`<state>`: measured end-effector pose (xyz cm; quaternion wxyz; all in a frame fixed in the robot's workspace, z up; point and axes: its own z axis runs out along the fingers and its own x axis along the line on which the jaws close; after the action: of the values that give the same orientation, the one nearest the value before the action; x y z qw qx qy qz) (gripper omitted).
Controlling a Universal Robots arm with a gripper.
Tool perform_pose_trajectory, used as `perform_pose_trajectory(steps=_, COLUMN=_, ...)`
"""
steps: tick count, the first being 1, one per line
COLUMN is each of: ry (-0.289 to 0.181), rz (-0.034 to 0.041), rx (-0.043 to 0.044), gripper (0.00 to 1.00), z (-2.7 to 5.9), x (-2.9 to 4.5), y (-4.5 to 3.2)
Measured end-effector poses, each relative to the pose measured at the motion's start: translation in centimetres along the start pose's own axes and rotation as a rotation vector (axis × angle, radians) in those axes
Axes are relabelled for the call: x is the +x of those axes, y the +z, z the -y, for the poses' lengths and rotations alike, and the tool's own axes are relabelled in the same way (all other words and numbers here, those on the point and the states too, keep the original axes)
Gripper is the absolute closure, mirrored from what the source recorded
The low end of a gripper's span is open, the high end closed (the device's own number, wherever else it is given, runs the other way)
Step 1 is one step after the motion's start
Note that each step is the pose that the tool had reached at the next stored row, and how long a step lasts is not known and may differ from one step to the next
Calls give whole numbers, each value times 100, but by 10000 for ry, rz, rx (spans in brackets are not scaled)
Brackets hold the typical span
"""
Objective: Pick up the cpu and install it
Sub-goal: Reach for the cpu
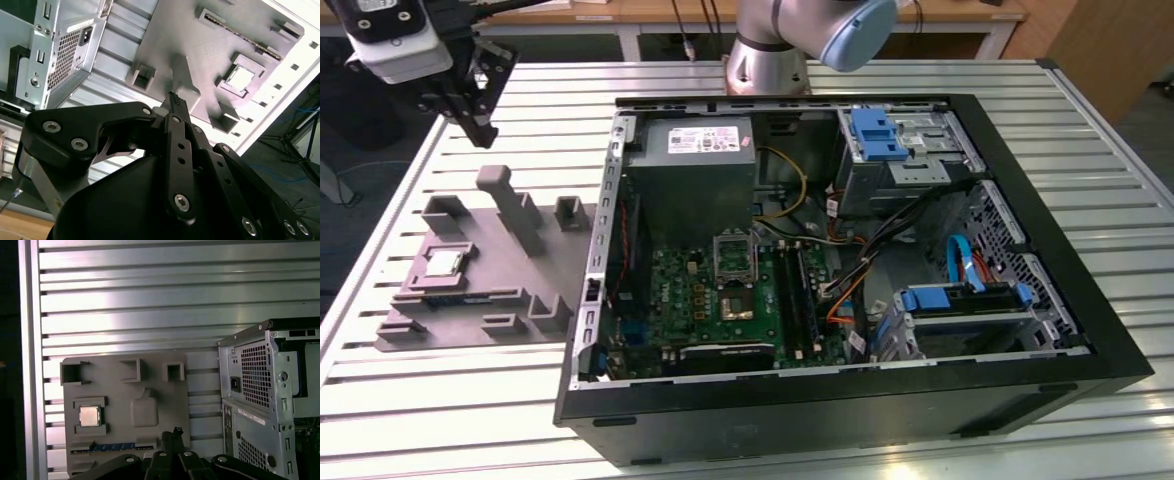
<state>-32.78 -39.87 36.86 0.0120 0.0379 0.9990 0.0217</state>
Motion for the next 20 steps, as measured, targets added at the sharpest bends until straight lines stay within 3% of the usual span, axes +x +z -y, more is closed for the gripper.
perform_pose_trajectory(steps=6, ry=1, rz=-4, rx=1, gripper=89, z=5, x=67, y=11)
perform_pose_trajectory(steps=15, ry=0, rz=-4, rx=1, gripper=89, z=6, x=74, y=12)
perform_pose_trajectory(steps=20, ry=1, rz=-4, rx=1, gripper=89, z=12, x=148, y=11)
